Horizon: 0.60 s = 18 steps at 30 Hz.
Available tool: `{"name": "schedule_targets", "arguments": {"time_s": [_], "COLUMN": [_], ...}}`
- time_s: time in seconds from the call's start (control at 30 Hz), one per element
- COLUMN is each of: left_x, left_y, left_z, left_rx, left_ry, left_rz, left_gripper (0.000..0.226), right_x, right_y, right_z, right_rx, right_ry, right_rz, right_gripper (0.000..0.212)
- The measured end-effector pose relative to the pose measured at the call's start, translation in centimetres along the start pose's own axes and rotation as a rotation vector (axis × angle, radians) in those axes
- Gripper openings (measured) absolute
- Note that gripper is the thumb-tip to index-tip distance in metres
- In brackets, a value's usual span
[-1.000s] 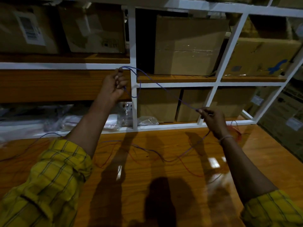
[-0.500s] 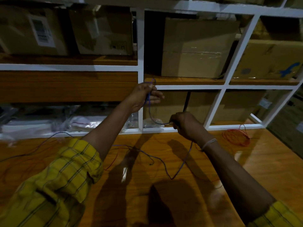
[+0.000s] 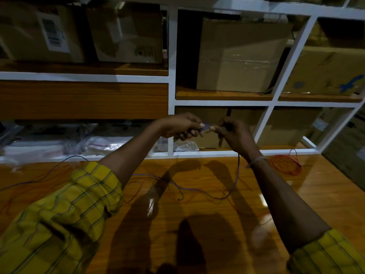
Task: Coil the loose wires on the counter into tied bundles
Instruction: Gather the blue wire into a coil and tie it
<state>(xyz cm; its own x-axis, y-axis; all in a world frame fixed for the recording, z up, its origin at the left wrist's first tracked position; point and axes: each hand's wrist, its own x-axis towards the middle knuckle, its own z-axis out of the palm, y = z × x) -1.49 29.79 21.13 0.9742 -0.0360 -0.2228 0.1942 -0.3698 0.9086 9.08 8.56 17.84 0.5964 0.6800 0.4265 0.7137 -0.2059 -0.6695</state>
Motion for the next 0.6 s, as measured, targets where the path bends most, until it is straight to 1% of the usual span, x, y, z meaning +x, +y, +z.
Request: {"name": "schedule_targets", "arguments": {"time_s": [0.1, 0.17, 0.23, 0.3, 0.37, 0.5, 0.53, 0.6], "left_x": [-0.8, -1.6, -2.3, -2.8, -3.1, -4.3, -4.7, -5.6], "left_y": [0.7, 1.1, 1.1, 0.6, -0.3, -2.0, -2.4, -3.5], "left_z": [-0.5, -1.1, -2.0, -3.2, -4.4, -6.6, -7.3, -8.6], "left_rx": [0.026, 0.004, -0.075, -0.219, -0.419, -0.942, -1.042, -1.158], "left_ry": [-0.024, 0.022, 0.086, 0.15, 0.16, 0.14, 0.141, 0.169], "left_rz": [-0.023, -0.016, 0.026, 0.074, 0.14, 0.294, 0.335, 0.412], "left_gripper": [0.03, 0.028, 0.024, 0.024, 0.023, 0.023, 0.023, 0.024], "right_x": [0.0, 0.3, 0.7, 1.2, 1.9, 3.3, 3.6, 4.1], "right_y": [0.6, 1.1, 1.8, 2.4, 2.5, 2.5, 2.7, 3.1], "right_z": [-0.3, -0.4, -0.5, -0.6, -0.4, 0.2, 0.3, 0.6], "right_rx": [0.107, 0.185, 0.241, 0.264, 0.253, 0.257, 0.265, 0.281], "right_ry": [-0.021, 0.007, 0.039, 0.047, 0.045, 0.068, 0.082, 0.091], "right_rz": [0.021, 0.048, 0.067, 0.079, 0.067, 0.042, 0.052, 0.078], "right_gripper": [0.024, 0.027, 0.028, 0.029, 0.027, 0.025, 0.024, 0.023]}}
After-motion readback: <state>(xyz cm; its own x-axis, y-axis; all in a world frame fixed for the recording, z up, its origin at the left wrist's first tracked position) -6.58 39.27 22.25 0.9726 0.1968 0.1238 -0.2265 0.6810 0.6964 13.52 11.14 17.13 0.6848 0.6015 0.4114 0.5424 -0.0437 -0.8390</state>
